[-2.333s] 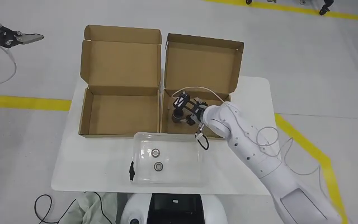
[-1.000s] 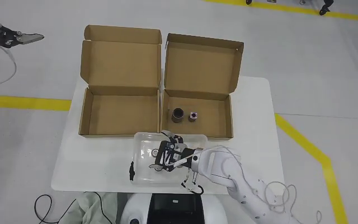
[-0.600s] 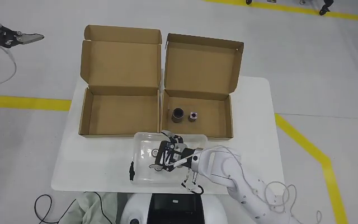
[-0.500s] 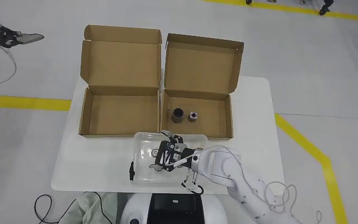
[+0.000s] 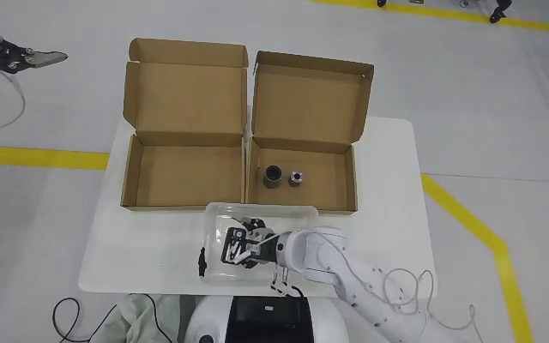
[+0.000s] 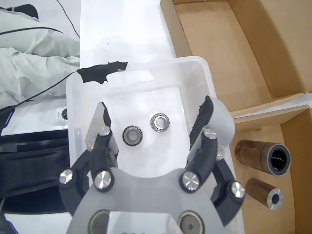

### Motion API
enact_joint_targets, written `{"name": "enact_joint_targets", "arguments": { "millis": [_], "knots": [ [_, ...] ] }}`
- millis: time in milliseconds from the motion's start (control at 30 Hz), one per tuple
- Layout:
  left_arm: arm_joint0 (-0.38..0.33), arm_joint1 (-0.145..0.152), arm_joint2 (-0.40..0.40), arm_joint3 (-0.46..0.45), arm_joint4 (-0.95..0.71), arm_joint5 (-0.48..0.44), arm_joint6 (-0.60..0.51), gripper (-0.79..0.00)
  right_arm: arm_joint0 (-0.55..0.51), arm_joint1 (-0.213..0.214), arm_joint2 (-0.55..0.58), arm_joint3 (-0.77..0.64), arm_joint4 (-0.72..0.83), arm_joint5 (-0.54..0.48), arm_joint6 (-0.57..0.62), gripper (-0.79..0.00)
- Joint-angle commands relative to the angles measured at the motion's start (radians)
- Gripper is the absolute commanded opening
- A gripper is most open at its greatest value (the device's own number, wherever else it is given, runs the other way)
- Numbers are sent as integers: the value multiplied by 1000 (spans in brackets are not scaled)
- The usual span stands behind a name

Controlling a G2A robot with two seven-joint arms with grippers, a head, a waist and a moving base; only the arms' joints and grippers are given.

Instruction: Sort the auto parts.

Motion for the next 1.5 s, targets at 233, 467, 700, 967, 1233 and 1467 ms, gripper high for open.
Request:
{"name": "enact_joint_targets", "arguments": {
  "millis": [233, 467, 700, 967, 1233, 1467],
  "knots": [
    [0, 0, 0, 0, 0, 0, 0, 0, 60, -39, -70, 100, -10, 76, 50, -126],
    [0, 0, 0, 0, 0, 0, 0, 0, 76, -59, -101, 151, -37, 118, 57, -185],
    [0, 0, 0, 0, 0, 0, 0, 0, 91, -76, -125, 187, -62, 144, 90, -212],
    [0, 0, 0, 0, 0, 0, 0, 0, 96, -90, -129, 219, -72, 162, 92, -363],
    [0, 0, 0, 0, 0, 0, 0, 0, 99, -101, -133, 239, -83, 163, 101, -409],
    [0, 0, 0, 0, 0, 0, 0, 0, 106, -113, -135, 261, -85, 166, 105, -443]
  ]
}}
